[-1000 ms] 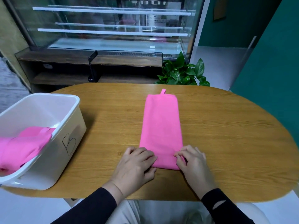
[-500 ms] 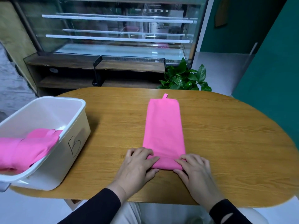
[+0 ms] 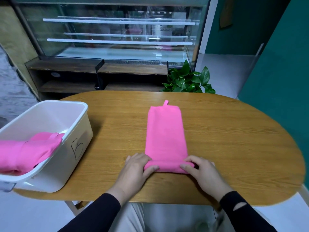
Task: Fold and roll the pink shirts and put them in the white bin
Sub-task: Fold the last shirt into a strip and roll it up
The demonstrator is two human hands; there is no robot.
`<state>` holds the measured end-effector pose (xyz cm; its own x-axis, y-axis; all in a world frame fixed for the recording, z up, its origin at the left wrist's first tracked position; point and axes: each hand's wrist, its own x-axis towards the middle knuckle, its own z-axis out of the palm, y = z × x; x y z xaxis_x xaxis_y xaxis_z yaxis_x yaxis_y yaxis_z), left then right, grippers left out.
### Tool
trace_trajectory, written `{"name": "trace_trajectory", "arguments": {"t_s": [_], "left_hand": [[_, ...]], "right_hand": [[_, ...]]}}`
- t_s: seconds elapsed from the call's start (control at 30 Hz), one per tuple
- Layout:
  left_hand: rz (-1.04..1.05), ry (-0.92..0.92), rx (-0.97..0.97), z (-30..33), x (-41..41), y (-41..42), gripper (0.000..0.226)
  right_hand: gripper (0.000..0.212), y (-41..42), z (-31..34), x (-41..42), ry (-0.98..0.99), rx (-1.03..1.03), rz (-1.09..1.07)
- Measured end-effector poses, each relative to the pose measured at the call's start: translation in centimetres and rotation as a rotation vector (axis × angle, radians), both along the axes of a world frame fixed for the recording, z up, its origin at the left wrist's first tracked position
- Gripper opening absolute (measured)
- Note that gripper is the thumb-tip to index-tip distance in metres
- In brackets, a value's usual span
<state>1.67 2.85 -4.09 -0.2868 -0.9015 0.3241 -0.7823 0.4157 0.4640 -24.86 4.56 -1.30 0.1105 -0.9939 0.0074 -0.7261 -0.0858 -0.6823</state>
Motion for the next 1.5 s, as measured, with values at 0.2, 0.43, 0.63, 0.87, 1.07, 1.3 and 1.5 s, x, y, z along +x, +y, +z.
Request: {"name": "trace_trajectory", "arguments": {"t_s": [0.2,0.43,0.63,0.87,1.07,1.3,1.5], "left_hand": [[0.137,0.040,0.267,1.3,-1.0,-1.9,0.069],[0.158,0.085,0.088,1.9,-1.6,-2.0,0.020],[-0.106,-0.177,-0.266,-0.3,0.2,-0.8,0.041],[-0.058,-0.261,-0.167,0.0,0.2,-0.6,0.048],[-0.068,-0.202,-0.131,0.3,0.4,-0.3,0.045],[-0.135,-0.044,-0.045,0.3,0.9,-0.4,0.054],[-0.078,0.065,0.026,-0.3,0.8,-0.6,0.061]], "right_hand": [[0.036,-0.8,-1.5,1.1,-0.020,-0.083,-0.137],[0.029,-1.3,-1.5,1.8,-0.009,-0.212,-0.184],[0.026,-1.4,-2.3,2.0,0.072,-0.308,-0.209],[0.043,-0.2,-3.0,1.1,0.308,-0.459,0.016],[0.046,-0.1,-2.4,0.9,0.302,-0.361,0.074],[0.038,0.5,-0.7,0.5,0.115,-0.158,0.067],[0.034,-0.1,0.1,0.5,-0.294,0.109,0.038]]}}
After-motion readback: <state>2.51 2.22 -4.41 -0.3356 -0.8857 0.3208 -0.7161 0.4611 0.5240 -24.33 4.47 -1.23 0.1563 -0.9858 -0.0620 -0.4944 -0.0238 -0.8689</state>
